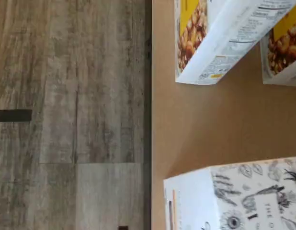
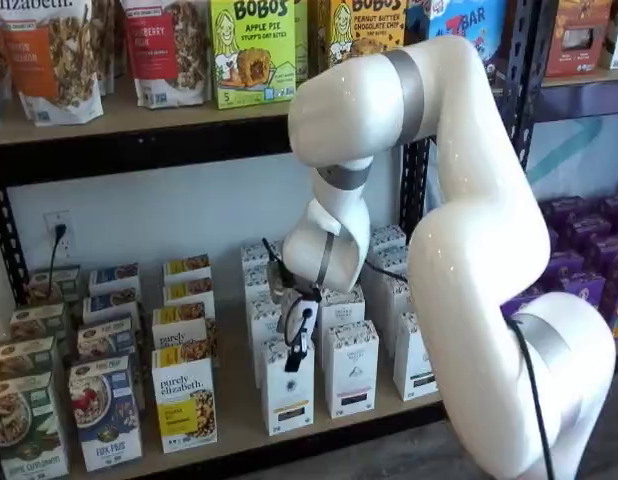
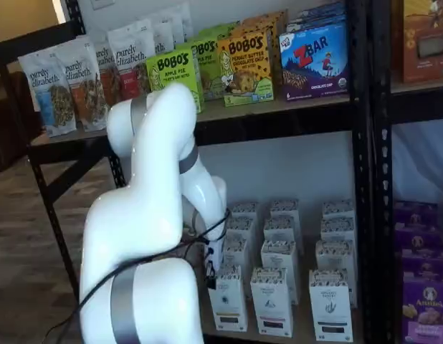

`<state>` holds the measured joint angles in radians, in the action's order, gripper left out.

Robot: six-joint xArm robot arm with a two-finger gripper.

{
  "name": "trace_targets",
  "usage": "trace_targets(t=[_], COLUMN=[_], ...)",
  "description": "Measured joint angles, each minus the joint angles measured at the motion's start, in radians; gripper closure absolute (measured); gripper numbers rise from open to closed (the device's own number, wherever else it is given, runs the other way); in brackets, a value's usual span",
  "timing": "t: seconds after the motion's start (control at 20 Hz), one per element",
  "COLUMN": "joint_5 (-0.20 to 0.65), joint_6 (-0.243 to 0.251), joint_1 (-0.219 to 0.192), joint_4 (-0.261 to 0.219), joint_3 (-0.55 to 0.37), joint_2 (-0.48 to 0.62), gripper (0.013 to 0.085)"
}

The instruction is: Pick up the white box with a yellow strip in the middle, on the bottom shelf, the fourth box from the left

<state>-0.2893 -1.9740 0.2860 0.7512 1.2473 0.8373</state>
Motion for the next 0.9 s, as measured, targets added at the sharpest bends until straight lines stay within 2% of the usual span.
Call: trace_targets(t=[0.35,0.7,0.9], joint_5=[-0.011,-0.031,-0.046], joint_6=[0.048,0.143,0.164], joint_1=[-0.023,-0.040,-0.046], joint_4=[-0.070,-0.189,-0.216], joint_3=[0.083,0.148,0.186], joint_2=[0.062,0.116,0.148], gripper=[0.0130,0.0130,0.0130])
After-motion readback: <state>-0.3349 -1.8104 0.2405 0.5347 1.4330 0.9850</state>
